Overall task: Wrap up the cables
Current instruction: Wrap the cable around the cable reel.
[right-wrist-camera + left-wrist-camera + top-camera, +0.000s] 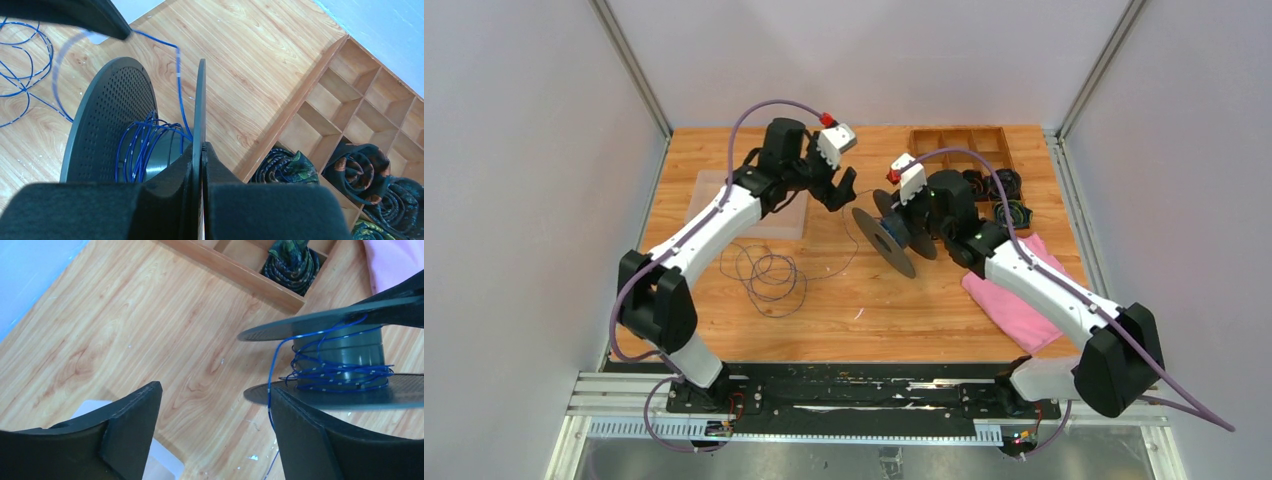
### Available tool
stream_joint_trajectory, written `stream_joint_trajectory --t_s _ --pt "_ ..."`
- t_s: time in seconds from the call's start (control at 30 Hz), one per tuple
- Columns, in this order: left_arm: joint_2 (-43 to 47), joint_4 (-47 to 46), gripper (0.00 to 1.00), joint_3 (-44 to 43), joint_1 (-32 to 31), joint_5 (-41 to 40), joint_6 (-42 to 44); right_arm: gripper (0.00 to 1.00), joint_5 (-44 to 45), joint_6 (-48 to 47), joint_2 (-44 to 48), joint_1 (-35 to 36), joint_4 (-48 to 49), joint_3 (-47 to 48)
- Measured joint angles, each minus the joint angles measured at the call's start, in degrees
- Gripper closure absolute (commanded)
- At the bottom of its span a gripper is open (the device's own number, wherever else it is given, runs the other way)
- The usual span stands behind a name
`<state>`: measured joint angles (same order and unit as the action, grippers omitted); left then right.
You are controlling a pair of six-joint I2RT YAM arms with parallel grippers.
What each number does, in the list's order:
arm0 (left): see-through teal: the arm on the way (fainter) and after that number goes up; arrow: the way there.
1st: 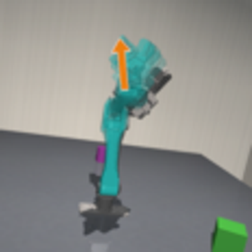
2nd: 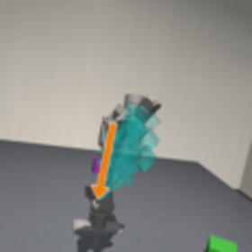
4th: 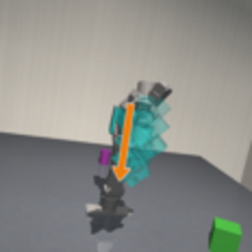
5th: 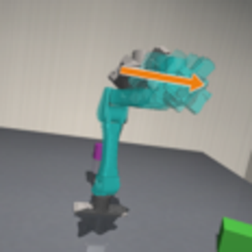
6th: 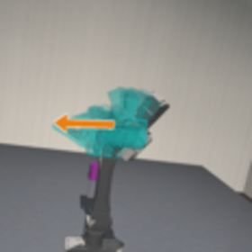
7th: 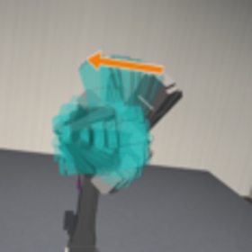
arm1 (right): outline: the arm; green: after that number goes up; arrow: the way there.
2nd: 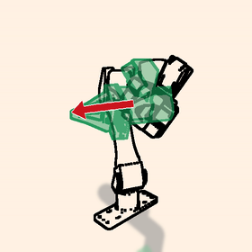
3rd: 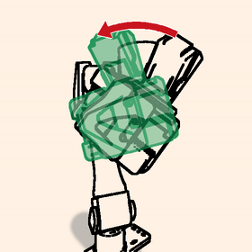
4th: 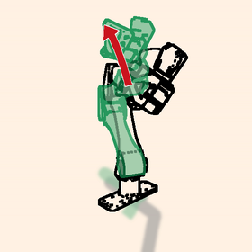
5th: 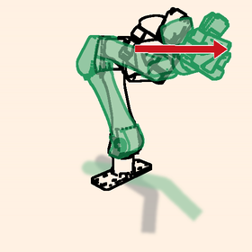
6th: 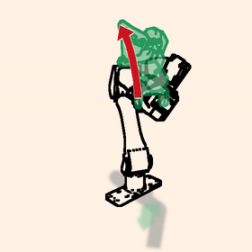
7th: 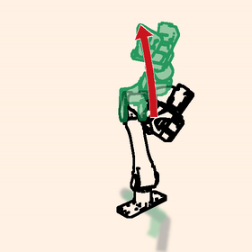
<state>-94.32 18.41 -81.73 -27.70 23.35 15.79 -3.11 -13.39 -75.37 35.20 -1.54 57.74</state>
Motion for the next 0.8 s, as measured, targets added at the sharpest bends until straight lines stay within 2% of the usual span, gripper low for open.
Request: stream_joint_trajectory --t_s 0.1,0.23,0.47,0.8 --pt "3.4 -1.3 0.09 2.1 2.8 1.8 -2.3 0.99 -0.9 0.0 0.8 -1.2 -1.4 0.7" --pt "7.7 -4.9 0.08 5.1 6.0 3.9 -6.3 0.99 -2.1 0.5 1.4 -3.3 -3.8 3.4" --pt "10.1 -11.9 0.04 12.0 6.9 7.4 -11.6 0.99 -3.8 2.3 2.7 -4.8 -8.4 8.2" --pt "12.1 -16.5 0.07 27.1 6.5 16.3 -5.7 0.99 -3.8 5.0 3.3 -6.2 -17.0 17.8"
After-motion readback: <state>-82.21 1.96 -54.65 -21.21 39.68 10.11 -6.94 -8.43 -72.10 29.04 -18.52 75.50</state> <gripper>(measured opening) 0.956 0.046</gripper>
